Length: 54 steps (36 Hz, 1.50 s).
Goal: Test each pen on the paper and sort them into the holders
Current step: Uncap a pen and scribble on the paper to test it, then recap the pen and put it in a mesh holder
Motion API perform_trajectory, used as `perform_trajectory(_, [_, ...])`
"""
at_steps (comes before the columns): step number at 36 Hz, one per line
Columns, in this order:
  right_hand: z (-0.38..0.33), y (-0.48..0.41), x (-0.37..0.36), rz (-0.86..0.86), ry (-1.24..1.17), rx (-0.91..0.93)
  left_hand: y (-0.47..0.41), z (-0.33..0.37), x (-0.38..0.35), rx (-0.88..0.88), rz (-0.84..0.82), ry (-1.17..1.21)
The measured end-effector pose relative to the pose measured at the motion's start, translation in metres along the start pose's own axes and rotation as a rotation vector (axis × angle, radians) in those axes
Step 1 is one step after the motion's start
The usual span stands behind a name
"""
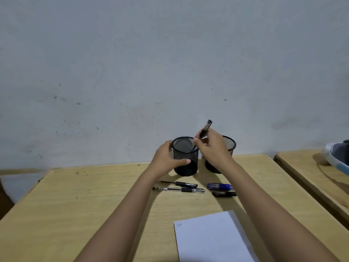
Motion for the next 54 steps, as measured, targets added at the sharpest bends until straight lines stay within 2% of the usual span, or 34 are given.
perform_trajectory(8, [0.014, -0.005, -0.015, -0.152, 0.159, -0.022, -0.009, -0.007, -0.01, 0.013, 0.032, 0.193])
perform_trajectory(16, [0.011, -0.002, -0.017, -0.221, 0.147, -0.06, -0.009, -0.006, -0.009, 0.009, 0.014, 0.167])
perform_trajectory(23, [-0.004, 0.015, 0.005, -0.083, 0.07, -0.057, 0.011, -0.012, 0.005, 0.044, -0.032, -0.077])
perform_trajectory(27, [0.0, 0.036, 0.019, 0.014, 0.037, -0.088, 0.045, -0.03, 0.007, 0.039, -0.111, -0.317])
perform_trajectory(31, [0.013, 0.063, 0.013, 0.053, 0.001, -0.133, 0.083, -0.057, 0.011, 0.029, -0.133, -0.459])
perform_trajectory(37, [0.028, 0.09, -0.038, -0.188, 0.109, -0.186, 0.12, -0.083, 0.011, 0.078, -0.181, -0.61])
perform_trajectory(44, [0.023, 0.094, -0.083, -0.407, 0.316, -0.09, 0.127, -0.082, 0.011, 0.068, -0.138, -0.633])
perform_trajectory(50, [0.021, 0.091, -0.1, -0.493, 0.459, -0.049, 0.125, -0.084, 0.012, 0.086, -0.139, -0.62])
perform_trajectory(54, [0.014, 0.088, -0.094, -0.405, 0.321, -0.07, 0.119, -0.081, 0.017, 0.109, -0.127, -0.534])
Point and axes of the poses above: each hand's wrist, its own y-axis away from the middle knuckle, its own x-axis out of the back of the hand, z = x × y, the point moved 9 cm from there along -y, towards the middle knuckle, and after that the axes turned 12 degrees about -y, right-handed, at the moved point
